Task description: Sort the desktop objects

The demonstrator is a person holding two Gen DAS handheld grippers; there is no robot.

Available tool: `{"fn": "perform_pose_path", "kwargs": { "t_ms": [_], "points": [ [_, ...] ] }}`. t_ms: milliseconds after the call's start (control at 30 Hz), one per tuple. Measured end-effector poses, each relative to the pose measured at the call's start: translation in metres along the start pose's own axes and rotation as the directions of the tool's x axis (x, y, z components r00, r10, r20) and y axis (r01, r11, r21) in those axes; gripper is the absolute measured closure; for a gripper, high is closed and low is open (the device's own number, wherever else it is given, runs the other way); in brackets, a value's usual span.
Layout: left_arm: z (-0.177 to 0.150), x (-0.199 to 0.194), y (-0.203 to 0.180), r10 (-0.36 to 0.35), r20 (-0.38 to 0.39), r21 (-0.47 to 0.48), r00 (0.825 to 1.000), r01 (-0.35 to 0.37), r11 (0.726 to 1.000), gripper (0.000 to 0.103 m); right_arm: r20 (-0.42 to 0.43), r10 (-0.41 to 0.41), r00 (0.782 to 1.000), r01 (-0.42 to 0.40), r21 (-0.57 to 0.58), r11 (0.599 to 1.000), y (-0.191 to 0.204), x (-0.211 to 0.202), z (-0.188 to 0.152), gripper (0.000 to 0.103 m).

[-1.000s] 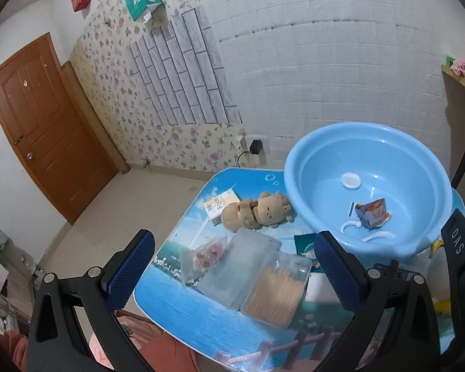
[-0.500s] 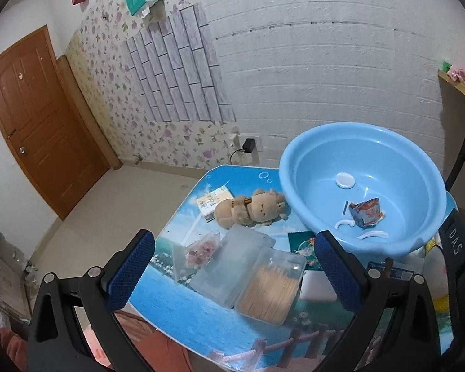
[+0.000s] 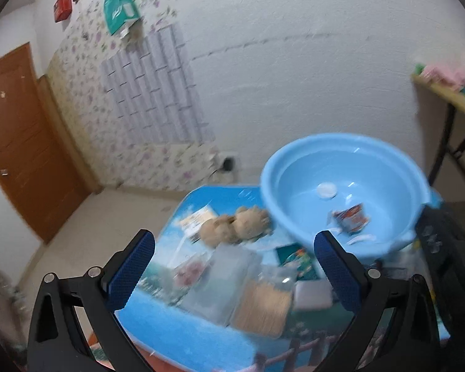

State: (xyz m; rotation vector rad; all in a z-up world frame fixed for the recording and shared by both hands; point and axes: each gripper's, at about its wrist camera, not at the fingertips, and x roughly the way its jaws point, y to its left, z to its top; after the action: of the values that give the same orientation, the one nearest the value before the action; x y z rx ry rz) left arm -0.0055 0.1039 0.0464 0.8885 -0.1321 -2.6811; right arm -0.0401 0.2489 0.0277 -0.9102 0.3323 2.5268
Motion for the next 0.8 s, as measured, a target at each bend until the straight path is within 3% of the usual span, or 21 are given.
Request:
{"fn": "perform_pose_path", "kwargs": {
  "t_ms": [67,233,367,567,700,767,800],
  "points": [
    [-0.003,0.001,0.005,-0.053,0.039,-0.007,0.998,0.053,0.999,0.001,0.005,0.054,0.999,-0.053,-0.037,0.998,0.003,0.000,-0.001,0.030],
    [-0.005,0.019,0.014,-0.121,0.001,0.011,0.993,0.121,0.993,0.000,0.022,0.152,0.988,-0.149,-0.096,0.984,0.006,-0.001,-0.007,0.030],
    [-0.006,0.037,0.026,-0.264,-0.061,0.004,0.963,0.265,0.964,0.000,0.013,0.200,0.980,-0.195,-0.166,0.967,0.010,0.002,-0.010,0.030],
    [-0.013,0.053,0.038,-0.294,-0.108,-0.016,0.950,0.294,0.956,0.000,0.070,0.288,0.955,-0.272,-0.183,0.945,0.001,-0.008,-0.010,0.030],
    [-0.019,0.042,0.041,-0.199,0.003,0.081,0.980,0.198,0.977,0.000,0.114,0.348,0.930,-0.317,-0.229,0.921,-0.004,-0.018,-0.008,0.030],
    [-0.018,0.040,0.048,-0.183,0.025,0.078,0.983,0.181,0.980,0.000,0.122,0.373,0.920,-0.335,-0.255,0.907,-0.005,-0.022,-0.008,0.030],
    [-0.017,0.041,0.053,-0.215,0.025,0.055,0.976,0.214,0.975,0.000,0.119,0.391,0.913,-0.350,-0.266,0.898,-0.006,-0.023,-0.008,0.030]
  ]
}}
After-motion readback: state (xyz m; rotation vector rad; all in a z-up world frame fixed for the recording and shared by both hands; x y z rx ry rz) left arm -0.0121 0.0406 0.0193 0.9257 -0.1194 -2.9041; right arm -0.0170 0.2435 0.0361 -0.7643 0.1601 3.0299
